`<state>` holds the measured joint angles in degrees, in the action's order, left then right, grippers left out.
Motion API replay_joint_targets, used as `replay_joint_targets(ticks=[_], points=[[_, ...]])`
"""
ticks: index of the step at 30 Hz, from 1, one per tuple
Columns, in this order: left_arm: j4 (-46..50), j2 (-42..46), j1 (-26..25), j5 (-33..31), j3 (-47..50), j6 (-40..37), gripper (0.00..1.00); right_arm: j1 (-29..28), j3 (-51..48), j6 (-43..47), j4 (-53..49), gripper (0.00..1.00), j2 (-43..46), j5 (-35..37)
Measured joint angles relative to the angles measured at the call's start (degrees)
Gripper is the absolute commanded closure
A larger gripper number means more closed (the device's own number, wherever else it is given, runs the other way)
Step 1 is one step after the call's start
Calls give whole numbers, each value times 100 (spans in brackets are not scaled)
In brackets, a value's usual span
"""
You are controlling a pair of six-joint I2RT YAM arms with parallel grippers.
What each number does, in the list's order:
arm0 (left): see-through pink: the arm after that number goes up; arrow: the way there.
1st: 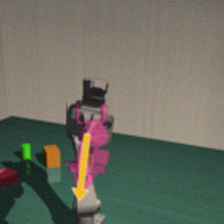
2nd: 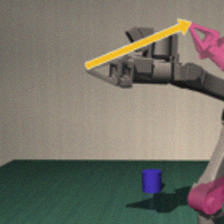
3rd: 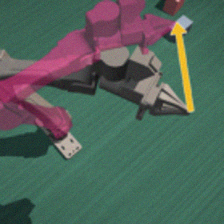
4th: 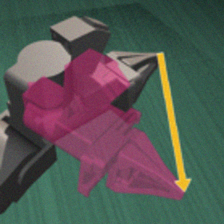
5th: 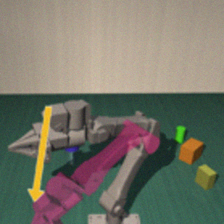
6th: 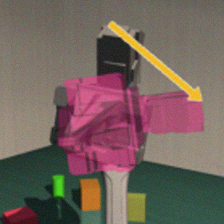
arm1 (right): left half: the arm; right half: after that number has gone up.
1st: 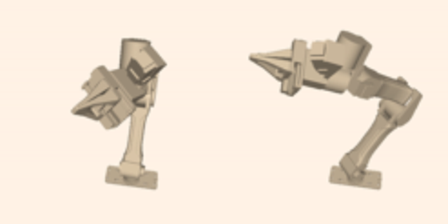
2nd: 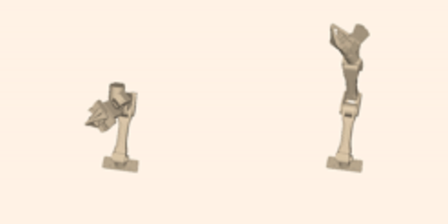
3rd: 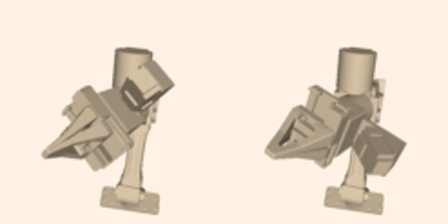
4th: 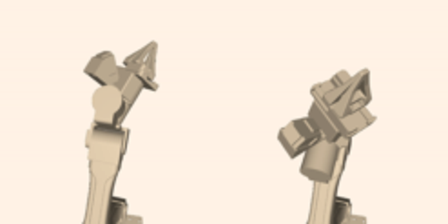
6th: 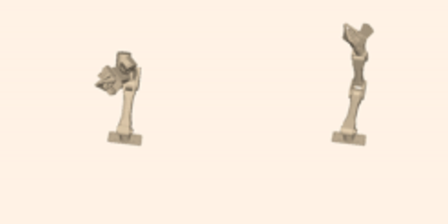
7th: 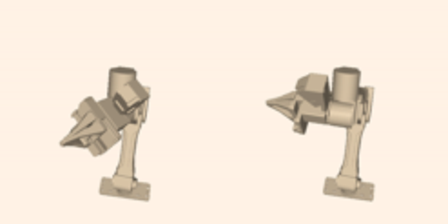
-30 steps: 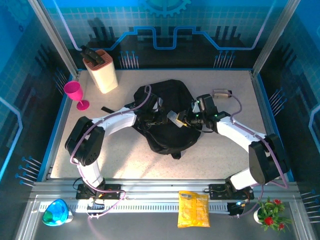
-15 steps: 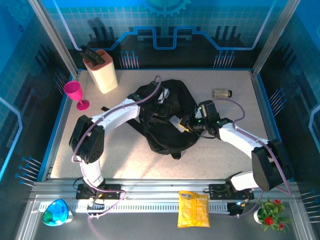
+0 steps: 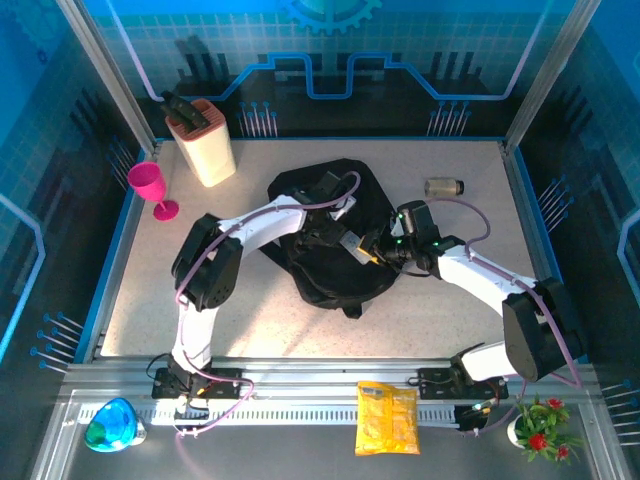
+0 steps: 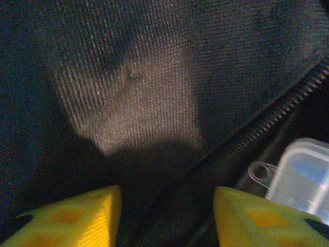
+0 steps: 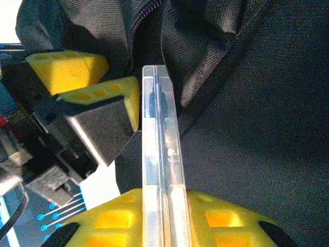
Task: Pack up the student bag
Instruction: Open the student bag at the center of the table, then place the book in the student bag, then close the student bag at the center of the table.
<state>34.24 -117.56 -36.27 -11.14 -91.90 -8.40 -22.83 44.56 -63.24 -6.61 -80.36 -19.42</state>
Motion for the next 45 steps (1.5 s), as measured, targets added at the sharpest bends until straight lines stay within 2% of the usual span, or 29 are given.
replay_joint_targets(ticks=[3, 9, 15, 22, 28, 33, 36, 38, 41, 45], points=[[-9, -160, -79, -448, -103, -181, 69, 0, 0, 2, 2, 87, -2, 13], [-68, -199, -186, -866, -127, -205, 79, 0, -20, -4, 129, 86, -22, 35], [-417, 107, -173, -920, 181, -35, 80, 0, -55, -72, 597, 86, -232, 101], [-702, 763, -149, -743, 466, 254, 78, 13, -2, -372, 1773, 85, -903, 81], [-802, 1032, -44, -522, 682, 649, 63, 50, 302, -501, 2557, 77, -1609, -44], [-809, 1405, 232, -313, 1051, 1204, 51, 155, 439, -509, 2728, 57, -1873, -328], [-817, 1781, 409, -146, 1320, 1593, 45, 247, 428, -450, 2682, 42, -1821, -538], [-879, 2044, 527, -24, 1517, 1843, 40, 313, 354, -337, 2459, 37, -1626, -619], [-955, 2387, 667, 94, 1810, 2184, 33, 417, 216, -74, 1838, 36, -1126, -616], [-1040, 2688, 769, 118, 2144, 2522, 25, 417, 212, 339, 1049, 45, -595, -557]])
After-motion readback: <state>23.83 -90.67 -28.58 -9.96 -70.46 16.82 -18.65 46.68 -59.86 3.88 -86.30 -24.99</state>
